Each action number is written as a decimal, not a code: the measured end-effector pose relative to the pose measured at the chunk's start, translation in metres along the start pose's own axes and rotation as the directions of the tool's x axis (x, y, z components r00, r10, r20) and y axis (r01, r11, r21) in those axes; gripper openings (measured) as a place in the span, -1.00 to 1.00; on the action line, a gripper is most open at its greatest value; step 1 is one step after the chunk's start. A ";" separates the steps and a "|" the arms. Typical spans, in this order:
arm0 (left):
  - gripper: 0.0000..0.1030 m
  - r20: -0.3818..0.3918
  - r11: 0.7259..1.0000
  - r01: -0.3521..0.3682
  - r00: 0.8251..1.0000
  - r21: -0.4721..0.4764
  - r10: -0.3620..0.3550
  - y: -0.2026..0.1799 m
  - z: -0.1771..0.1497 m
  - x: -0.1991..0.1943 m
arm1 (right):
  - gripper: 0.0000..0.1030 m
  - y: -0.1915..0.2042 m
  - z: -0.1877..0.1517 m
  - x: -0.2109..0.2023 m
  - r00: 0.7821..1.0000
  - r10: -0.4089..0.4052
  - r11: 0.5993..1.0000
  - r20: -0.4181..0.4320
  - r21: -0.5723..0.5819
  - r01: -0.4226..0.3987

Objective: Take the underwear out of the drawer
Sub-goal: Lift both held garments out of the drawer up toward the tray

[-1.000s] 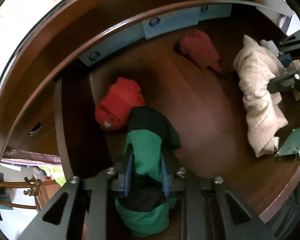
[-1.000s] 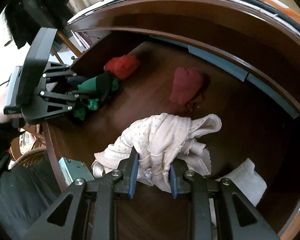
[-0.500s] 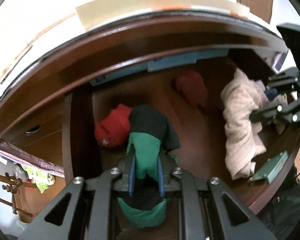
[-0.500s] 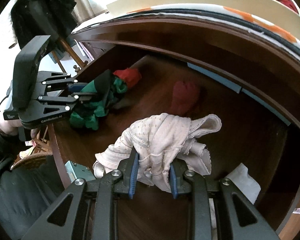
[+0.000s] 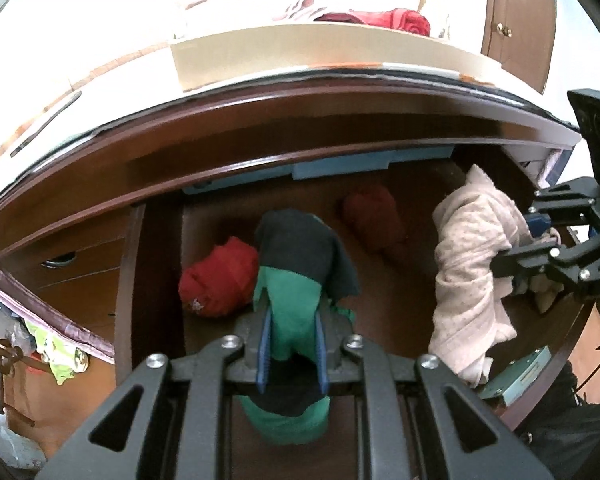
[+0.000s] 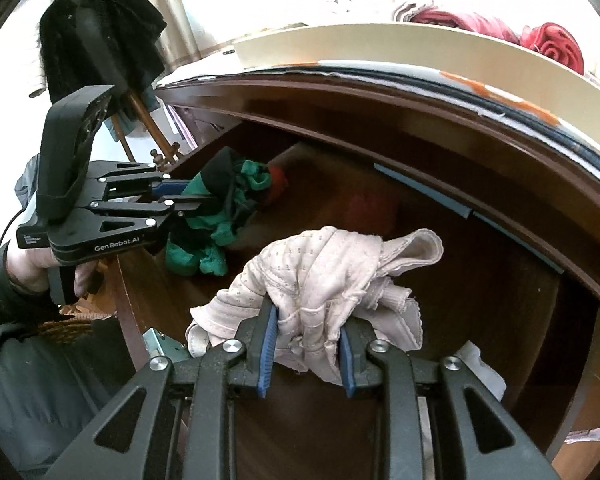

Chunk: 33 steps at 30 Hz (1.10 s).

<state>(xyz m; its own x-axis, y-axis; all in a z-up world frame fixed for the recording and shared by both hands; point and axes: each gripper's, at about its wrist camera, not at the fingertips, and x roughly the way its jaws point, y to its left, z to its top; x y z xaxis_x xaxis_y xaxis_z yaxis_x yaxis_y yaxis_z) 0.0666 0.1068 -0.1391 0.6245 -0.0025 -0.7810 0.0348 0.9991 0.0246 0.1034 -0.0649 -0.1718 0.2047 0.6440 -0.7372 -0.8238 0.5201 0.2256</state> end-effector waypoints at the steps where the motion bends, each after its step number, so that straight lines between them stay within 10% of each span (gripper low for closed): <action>1: -0.69 0.005 1.000 0.001 1.000 -0.004 -0.001 0.000 0.000 0.000 | -0.45 0.000 -0.003 -0.002 1.000 -0.001 1.000 0.003 0.000 0.001; 33: -0.69 0.189 0.997 0.031 0.982 -0.070 -0.017 -0.010 0.000 -0.025 | -0.45 0.009 -0.028 -0.037 0.985 -0.041 0.999 0.165 -0.014 0.044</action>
<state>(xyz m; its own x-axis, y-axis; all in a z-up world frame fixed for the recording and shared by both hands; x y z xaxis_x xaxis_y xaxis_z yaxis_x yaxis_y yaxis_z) 0.0508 0.0973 -0.1192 0.7597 -0.0277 -0.6497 -0.0003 0.9991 -0.0431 0.0736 -0.0997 -0.1596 0.3228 0.7058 -0.6306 -0.8215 0.5398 0.1837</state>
